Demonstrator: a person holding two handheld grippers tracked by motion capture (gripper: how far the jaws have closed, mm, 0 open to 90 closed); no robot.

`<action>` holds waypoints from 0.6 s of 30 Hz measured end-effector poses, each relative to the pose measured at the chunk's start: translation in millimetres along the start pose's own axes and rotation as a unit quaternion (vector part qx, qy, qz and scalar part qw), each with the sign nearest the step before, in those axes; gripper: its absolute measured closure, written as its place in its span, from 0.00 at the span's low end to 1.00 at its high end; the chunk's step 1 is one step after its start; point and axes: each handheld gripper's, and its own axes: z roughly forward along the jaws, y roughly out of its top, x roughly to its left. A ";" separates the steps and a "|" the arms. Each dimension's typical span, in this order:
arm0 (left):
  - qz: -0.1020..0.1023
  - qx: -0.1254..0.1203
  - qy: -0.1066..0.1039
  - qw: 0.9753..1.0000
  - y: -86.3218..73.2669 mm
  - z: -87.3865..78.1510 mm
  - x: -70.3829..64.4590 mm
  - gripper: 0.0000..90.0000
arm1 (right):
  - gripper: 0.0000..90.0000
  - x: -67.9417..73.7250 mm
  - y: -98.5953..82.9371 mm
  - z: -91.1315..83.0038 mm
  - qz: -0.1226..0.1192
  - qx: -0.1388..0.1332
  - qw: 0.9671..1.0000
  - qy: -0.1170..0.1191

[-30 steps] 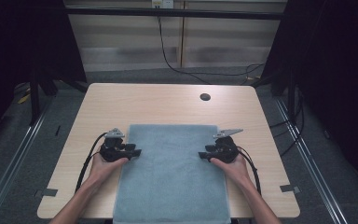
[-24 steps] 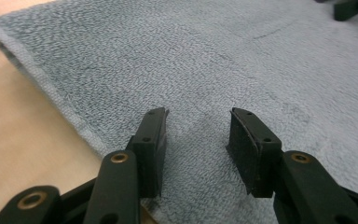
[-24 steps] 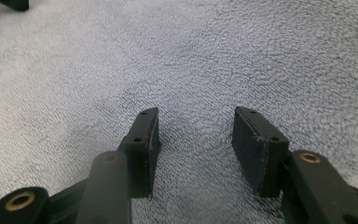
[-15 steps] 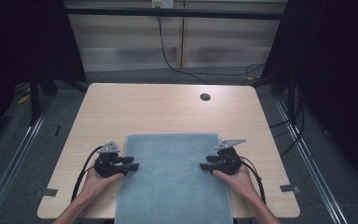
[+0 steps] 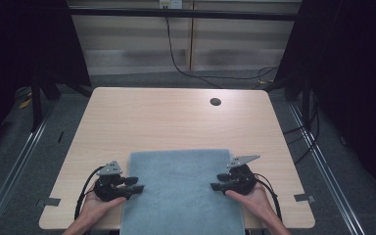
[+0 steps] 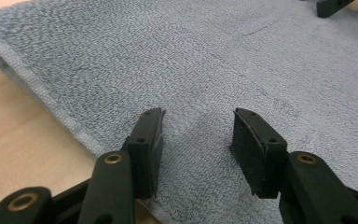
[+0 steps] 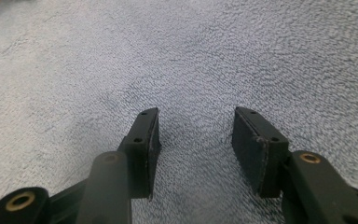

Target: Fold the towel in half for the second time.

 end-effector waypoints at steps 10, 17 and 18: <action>0.013 0.020 -0.019 1.000 -2.8 -7.9 -12.4 0.56 | 0.55 12.3 -11.0 -10.0 0.002 0.005 1.000 0.025; 0.006 0.001 -0.002 1.000 16.9 -9.3 -10.0 0.48 | 0.51 -4.5 -0.4 -30.0 0.016 -0.043 0.999 0.013; 0.005 -0.005 0.004 1.000 19.5 -11.3 -7.4 0.47 | 0.51 -7.8 1.8 -33.5 0.012 -0.048 0.999 0.010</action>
